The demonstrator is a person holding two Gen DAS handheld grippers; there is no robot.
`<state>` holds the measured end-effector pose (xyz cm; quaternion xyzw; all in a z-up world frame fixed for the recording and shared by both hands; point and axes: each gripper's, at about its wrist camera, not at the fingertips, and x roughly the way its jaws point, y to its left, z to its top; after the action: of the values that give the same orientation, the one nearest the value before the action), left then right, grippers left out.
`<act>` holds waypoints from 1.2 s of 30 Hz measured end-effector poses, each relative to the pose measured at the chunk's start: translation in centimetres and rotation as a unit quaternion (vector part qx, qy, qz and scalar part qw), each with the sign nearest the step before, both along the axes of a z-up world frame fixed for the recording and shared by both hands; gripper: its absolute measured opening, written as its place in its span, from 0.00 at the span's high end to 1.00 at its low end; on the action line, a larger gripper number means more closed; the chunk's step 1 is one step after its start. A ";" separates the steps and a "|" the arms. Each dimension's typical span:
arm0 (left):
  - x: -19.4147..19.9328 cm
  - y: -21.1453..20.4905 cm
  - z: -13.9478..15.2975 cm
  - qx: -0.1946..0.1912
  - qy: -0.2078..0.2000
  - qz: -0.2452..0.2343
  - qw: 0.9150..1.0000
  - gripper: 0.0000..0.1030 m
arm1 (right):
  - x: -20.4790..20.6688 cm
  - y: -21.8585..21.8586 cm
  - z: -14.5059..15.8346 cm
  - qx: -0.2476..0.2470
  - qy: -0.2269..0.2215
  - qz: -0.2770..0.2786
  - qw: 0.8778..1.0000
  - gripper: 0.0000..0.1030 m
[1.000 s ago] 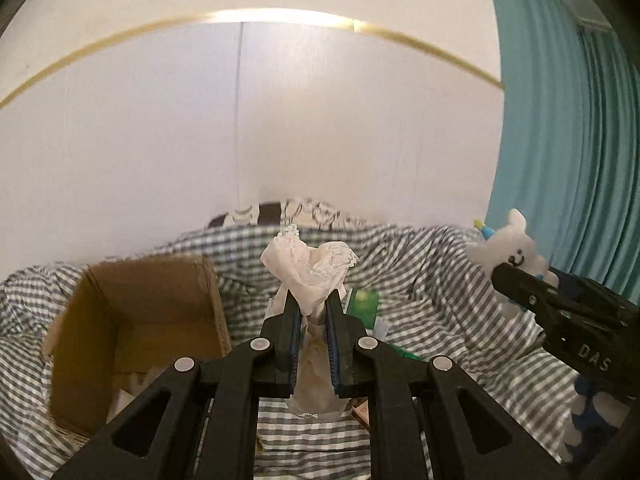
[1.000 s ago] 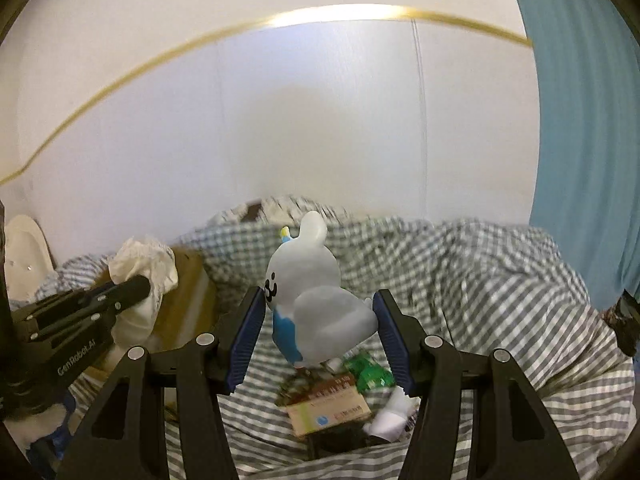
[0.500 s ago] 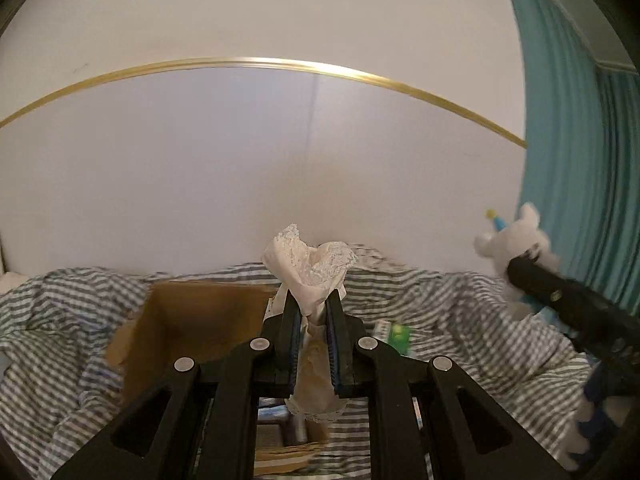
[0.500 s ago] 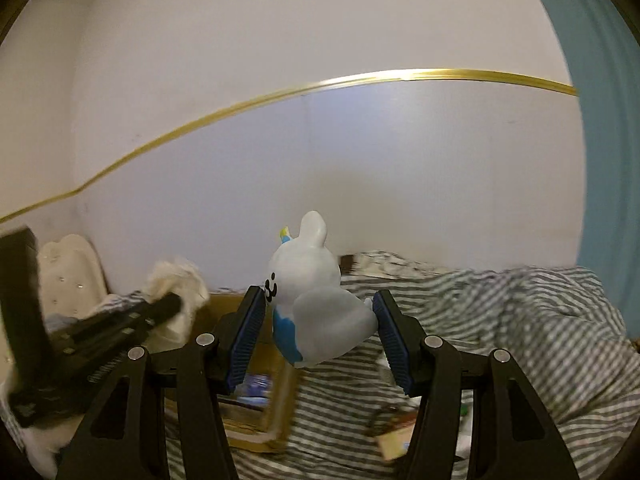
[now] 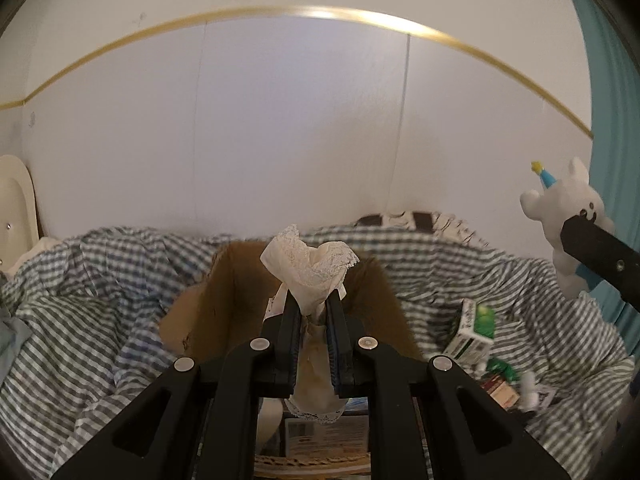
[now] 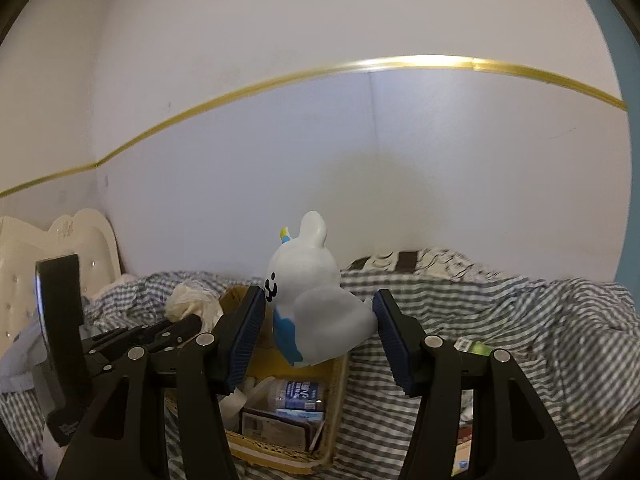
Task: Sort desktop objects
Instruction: 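Carry the white tissue with left while right carries the bunny over the box, then open both grippers over the box to drop the tissue and bunny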
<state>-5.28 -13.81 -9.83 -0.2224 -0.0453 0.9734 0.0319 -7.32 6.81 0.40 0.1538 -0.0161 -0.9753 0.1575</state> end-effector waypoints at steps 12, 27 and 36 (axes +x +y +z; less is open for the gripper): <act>-5.5 -0.5 -5.4 -0.016 -0.069 0.015 0.997 0.88 | -6.8 -4.6 -5.8 0.026 -0.063 0.044 0.997 0.46; -7.5 -0.3 -6.2 -0.046 -0.087 0.041 0.994 0.53 | -10.8 -5.0 -8.8 0.021 -0.072 0.048 0.996 0.32; -5.5 -0.1 -2.7 -0.040 -0.056 0.051 0.996 0.41 | -8.9 -0.5 -5.2 -0.027 -0.058 0.024 0.998 0.30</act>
<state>-10.78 -13.90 -12.53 -0.2748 -0.0194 0.9608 -0.0296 -16.26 6.28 -4.77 0.2064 -0.0475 -0.9599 0.1835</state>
